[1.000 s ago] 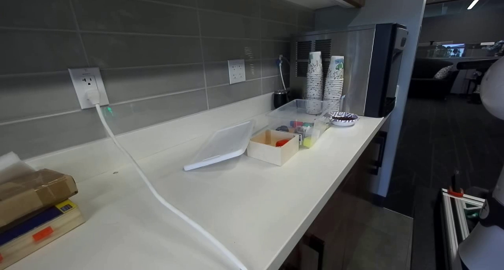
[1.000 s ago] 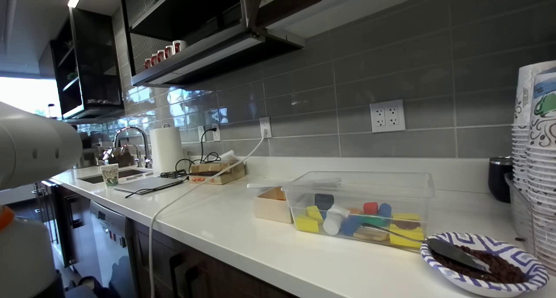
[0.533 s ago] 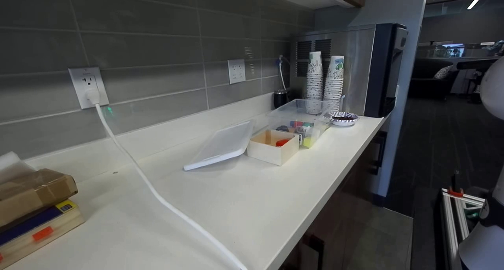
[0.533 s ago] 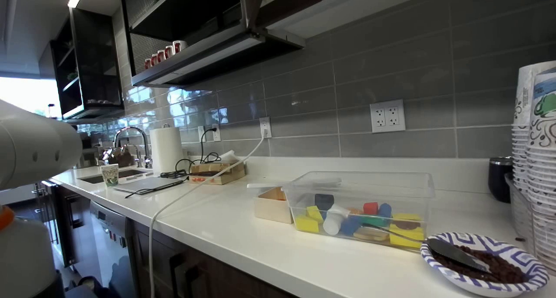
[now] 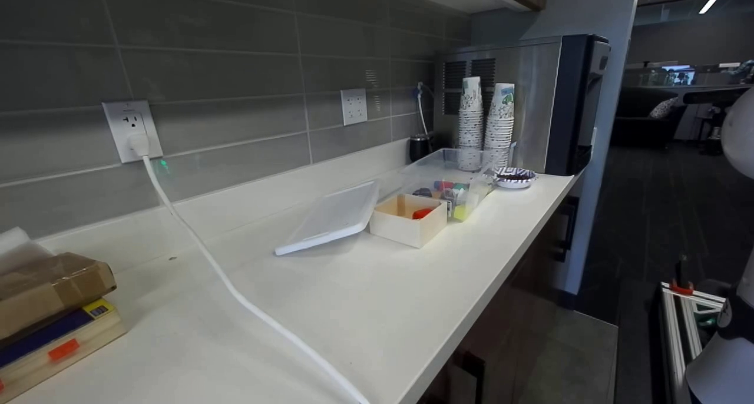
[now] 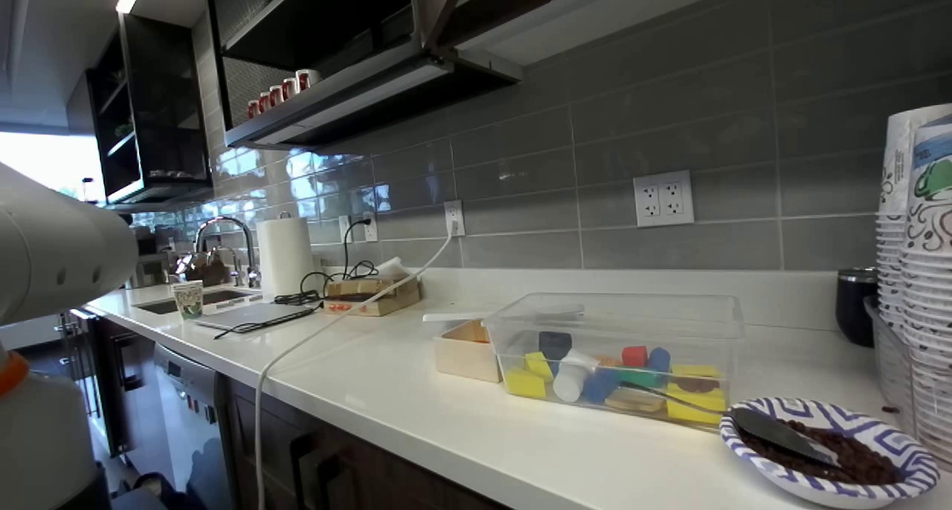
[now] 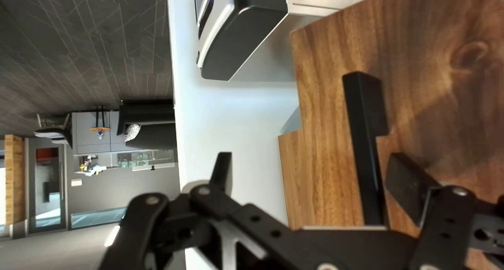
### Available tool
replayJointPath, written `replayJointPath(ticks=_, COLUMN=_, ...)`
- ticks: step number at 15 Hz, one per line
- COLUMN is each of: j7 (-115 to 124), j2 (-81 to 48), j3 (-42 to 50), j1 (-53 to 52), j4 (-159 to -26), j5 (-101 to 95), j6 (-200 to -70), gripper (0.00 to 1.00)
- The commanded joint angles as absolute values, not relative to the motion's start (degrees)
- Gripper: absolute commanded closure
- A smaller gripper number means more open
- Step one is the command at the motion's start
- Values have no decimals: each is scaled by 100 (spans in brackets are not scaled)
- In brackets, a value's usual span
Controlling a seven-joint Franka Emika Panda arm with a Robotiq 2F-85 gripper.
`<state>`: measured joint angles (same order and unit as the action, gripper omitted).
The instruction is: Open the left cabinet door then close it.
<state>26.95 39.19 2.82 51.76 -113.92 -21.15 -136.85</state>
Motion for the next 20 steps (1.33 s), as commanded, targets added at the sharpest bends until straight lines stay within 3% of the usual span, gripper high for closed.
replayJointPath(ticks=1, j7=2290, j2=3283, j3=531, j1=4717, j4=-10705, j5=-1844, j6=-13958, gripper=0)
replayJointPath(ticks=11, j7=344, j2=2145, j3=1963, j1=2339, j4=-9346, j5=-265, j6=-13704, gripper=0)
replayJointPath(ticks=20, j7=-438, j2=1194, j3=2608, j1=1604, j4=-8260, j5=724, j6=-13468, gripper=0)
